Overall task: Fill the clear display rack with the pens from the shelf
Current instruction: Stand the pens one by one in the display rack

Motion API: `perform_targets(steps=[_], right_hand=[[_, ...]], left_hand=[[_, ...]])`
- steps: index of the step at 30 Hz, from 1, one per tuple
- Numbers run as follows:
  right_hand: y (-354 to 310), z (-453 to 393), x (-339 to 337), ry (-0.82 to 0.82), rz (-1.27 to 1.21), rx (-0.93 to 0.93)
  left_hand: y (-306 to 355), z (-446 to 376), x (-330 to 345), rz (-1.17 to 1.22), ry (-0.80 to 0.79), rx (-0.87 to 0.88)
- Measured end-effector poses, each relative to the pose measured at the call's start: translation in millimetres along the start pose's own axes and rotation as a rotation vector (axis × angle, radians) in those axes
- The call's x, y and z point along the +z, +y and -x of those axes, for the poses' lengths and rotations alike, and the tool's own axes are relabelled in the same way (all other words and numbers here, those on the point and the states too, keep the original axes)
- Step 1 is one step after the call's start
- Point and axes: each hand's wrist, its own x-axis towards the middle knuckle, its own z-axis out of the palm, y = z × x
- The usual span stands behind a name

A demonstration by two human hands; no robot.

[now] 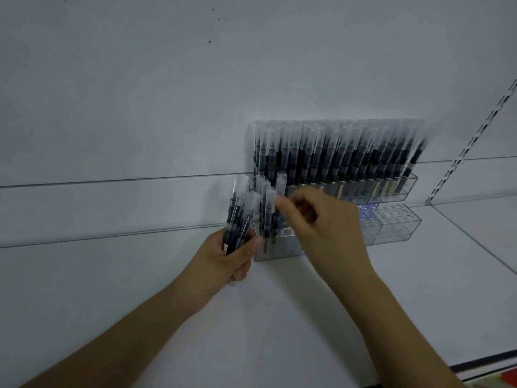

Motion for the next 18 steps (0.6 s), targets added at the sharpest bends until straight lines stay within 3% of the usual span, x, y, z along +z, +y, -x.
perform_targets(steps=[3,9,15,18], right_hand=[[-6.8,9.1,13.3,-0.074,-0.138,0.049],[-7.4,9.9,12.3,-0.074,-0.31,0.108],[-4.9,-3.7,-19.1,0.353,-0.293,0.086],[1.9,-7.1,-20.3,0.316,-0.18,0.06]], left_hand=[[-1.7,-0.5,1.7,-0.006,-0.009,0.017],[-3.5,3.2,2.9,-0.078,-0.076,0.048],[-0.8,2.7,3.6,0.002,-0.028,-0.006],[-0.6,2.0,4.3,0.034,-0.022,-0.022]])
